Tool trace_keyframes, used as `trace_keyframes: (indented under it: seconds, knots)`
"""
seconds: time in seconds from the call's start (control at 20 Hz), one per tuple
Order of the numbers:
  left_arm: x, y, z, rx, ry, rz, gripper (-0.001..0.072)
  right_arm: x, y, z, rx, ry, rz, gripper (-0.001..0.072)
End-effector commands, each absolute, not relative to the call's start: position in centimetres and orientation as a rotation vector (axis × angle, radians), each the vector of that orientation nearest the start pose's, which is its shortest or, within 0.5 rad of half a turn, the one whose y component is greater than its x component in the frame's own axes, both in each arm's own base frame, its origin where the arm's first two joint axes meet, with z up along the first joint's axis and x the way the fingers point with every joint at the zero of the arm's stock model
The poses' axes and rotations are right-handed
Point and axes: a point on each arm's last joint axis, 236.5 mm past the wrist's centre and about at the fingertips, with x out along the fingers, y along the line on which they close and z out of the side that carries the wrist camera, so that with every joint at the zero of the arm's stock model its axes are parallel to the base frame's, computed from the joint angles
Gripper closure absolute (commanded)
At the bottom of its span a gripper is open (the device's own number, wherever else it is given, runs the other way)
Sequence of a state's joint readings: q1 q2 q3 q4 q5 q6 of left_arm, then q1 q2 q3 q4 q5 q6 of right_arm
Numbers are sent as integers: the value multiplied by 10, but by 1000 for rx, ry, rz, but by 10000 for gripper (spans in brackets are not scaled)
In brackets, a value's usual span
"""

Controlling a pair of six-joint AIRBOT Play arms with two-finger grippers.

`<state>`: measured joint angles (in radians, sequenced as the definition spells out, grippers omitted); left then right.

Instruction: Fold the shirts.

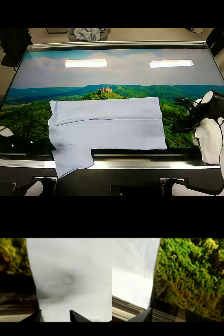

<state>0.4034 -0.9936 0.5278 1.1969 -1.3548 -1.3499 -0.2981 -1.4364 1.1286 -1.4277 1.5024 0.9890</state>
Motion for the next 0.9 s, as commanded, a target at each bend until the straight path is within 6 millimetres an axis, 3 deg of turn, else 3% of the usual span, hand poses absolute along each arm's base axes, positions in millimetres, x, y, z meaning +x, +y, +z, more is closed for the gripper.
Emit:
trace_keyframes:
  seconds: [0.0, 0.55, 0.7, 0.8, 0.85]
  knots:
    - [153, -26, -92, -572, 1669, -96, 246, 277, -52, -59, -23, 1710, 390, 188]
    - [139, -32, -111, -624, 1809, -111, 253, 273, -55, -59, -37, 1731, 386, 188]
    - [141, -31, -114, -623, 1806, -102, 442, 272, -58, -60, -49, 1736, 378, 188]
    - [141, -30, -114, -620, 1807, -99, 669, 260, -54, -66, -32, 1767, 392, 187]
    - [141, -30, -114, -620, 1806, -99, 670, 246, -48, -73, -12, 1798, 409, 184]
